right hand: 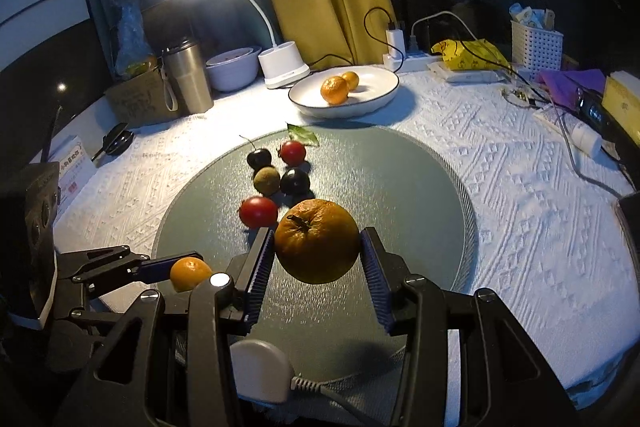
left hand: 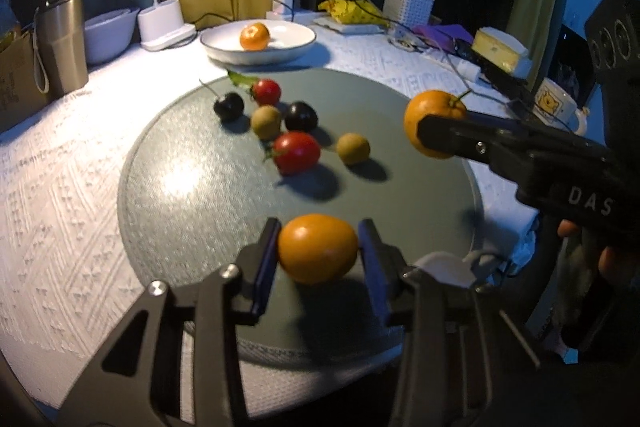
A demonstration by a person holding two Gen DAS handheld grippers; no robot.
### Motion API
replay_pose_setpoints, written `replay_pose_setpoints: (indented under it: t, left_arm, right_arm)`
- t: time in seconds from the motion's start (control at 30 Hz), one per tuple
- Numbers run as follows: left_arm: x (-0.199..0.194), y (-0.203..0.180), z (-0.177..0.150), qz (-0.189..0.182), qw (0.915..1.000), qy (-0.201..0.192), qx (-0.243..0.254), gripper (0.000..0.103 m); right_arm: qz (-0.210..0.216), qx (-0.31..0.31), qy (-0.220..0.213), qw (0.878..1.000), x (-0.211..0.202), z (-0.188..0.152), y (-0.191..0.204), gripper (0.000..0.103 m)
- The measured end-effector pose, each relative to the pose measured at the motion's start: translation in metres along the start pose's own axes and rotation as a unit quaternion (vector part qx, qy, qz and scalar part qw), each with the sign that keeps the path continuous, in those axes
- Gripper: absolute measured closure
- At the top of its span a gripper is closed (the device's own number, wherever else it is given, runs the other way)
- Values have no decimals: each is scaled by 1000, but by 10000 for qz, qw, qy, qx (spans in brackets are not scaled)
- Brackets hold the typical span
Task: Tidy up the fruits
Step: 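Lift both held oranges and carry them over the white plate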
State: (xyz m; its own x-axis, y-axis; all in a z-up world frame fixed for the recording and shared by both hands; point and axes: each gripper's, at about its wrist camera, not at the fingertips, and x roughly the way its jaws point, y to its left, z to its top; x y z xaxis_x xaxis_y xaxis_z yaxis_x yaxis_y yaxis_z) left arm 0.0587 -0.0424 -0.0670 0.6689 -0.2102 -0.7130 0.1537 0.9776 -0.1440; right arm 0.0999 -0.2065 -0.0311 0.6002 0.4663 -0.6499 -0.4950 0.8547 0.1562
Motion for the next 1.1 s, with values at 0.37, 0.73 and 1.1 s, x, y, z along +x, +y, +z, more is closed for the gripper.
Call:
replay_pose_setpoints:
  t: [0.37,0.73,1.1]
  left_arm:
    - [-2,18,27,47,9996,-249,-102,62]
    - [10,39,59,37,9991,-372,-210,62]
    - [28,61,94,25,9984,-479,-291,62]
  right_arm:
    - [-2,-127,-13,9999,9,24,0,56]
    - [-35,-204,0,9998,30,58,-7,56]
    - [-12,-250,33,9997,60,90,-15,56]
